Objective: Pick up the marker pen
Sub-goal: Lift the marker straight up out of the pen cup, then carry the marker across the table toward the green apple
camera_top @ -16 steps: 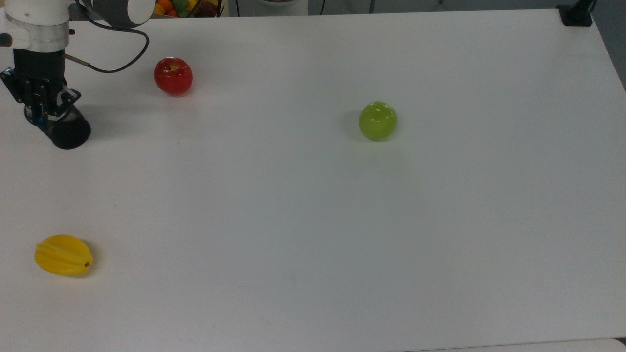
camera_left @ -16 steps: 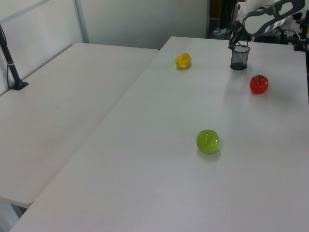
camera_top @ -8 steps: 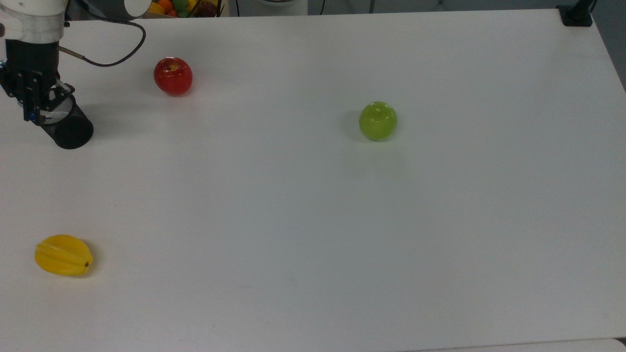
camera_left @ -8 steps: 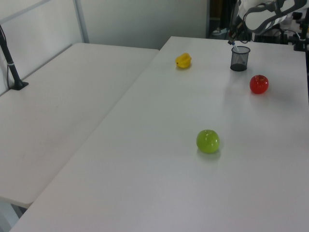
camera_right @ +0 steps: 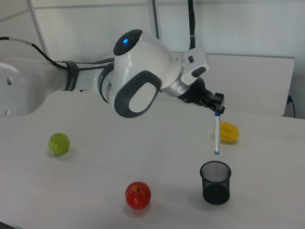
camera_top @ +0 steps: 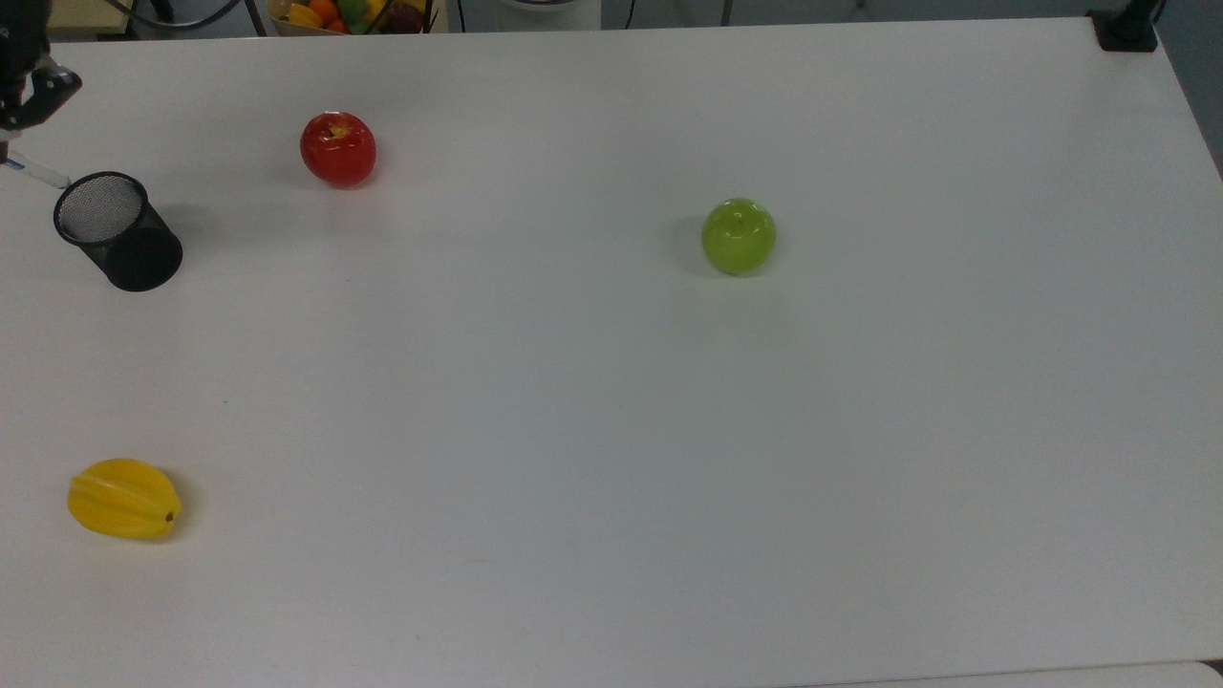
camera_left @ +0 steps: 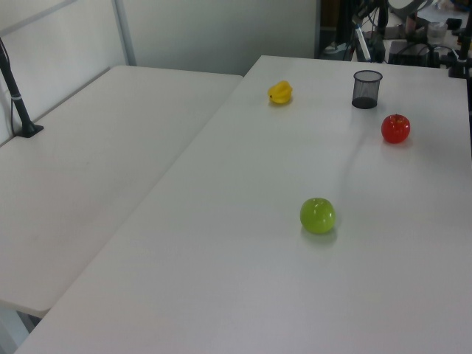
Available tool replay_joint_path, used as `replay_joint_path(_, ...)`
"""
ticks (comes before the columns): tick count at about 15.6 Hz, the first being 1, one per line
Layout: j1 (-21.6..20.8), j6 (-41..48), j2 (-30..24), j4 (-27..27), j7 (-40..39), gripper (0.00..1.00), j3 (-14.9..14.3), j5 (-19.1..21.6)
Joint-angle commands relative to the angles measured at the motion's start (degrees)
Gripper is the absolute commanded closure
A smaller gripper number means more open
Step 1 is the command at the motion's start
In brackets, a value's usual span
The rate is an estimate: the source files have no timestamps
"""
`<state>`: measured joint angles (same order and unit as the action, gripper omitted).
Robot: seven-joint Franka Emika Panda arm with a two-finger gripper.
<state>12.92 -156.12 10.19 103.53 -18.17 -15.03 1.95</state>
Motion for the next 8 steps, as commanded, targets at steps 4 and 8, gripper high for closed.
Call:
replay_joint_path(4,-4.7,2.8,-5.4,-0.7,6.1,0.98,3.0,5.9)
replay_joint_path(8,-4.7,10.7,-5.3,-2.0,9.9,0.98,9.7,5.9)
